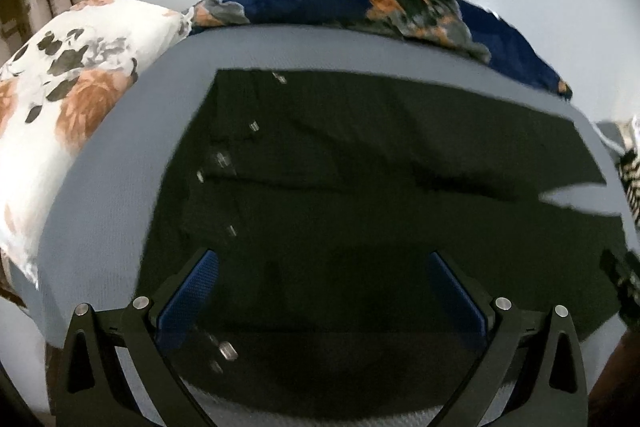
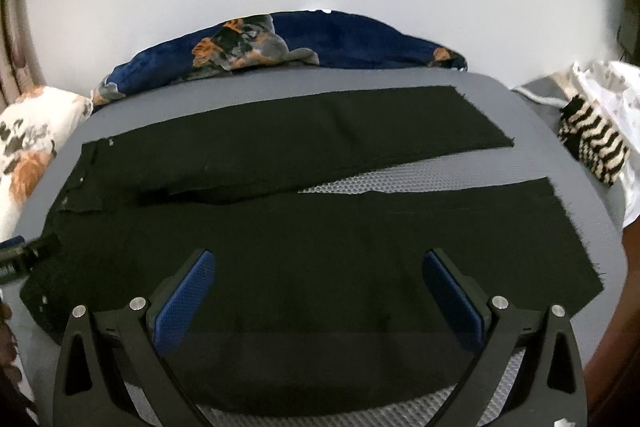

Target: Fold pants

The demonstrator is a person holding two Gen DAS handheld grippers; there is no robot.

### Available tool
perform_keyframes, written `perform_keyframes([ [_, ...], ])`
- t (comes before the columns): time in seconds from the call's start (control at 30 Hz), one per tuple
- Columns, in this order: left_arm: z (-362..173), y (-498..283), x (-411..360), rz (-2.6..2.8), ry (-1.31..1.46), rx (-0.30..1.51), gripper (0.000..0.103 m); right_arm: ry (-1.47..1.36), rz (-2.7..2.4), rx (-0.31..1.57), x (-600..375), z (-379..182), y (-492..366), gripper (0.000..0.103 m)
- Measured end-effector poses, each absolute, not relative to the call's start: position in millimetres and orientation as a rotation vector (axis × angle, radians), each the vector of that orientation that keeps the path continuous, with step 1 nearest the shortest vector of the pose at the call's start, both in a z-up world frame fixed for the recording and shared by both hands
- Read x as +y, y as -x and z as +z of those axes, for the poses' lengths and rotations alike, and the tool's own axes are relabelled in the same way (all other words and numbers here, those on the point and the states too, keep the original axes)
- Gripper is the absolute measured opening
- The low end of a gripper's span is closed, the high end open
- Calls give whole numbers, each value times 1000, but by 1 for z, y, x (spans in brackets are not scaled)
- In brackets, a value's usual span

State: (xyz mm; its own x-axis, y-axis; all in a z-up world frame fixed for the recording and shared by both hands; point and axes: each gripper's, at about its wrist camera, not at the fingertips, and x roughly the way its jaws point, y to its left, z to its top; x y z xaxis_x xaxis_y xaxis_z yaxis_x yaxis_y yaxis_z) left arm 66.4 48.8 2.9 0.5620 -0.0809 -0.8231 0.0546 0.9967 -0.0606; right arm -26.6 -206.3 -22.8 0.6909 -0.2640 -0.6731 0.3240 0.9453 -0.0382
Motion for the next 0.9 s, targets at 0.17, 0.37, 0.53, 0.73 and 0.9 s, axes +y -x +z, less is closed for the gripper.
perform_keyframes([
  [0.17, 18, -104, 94, -53, 107, 919, 101, -137, -273, 717, -213, -17, 2, 103],
  [0.37, 9, -161, 151, -105, 229, 958, 96, -112, -241, 741, -206, -19, -36, 103],
  [0.53, -14, -203, 182, -179, 398, 1032, 78, -132, -231, 779, -201, -27, -67, 103],
  [0.73, -42, -246, 201, -303, 595, 1089, 59, -145, -216, 831, -193, -41, -99, 103],
  [0.9, -59, -273, 222, -307, 694, 1098, 59, -125, -208, 852, -186, -46, -119, 103],
])
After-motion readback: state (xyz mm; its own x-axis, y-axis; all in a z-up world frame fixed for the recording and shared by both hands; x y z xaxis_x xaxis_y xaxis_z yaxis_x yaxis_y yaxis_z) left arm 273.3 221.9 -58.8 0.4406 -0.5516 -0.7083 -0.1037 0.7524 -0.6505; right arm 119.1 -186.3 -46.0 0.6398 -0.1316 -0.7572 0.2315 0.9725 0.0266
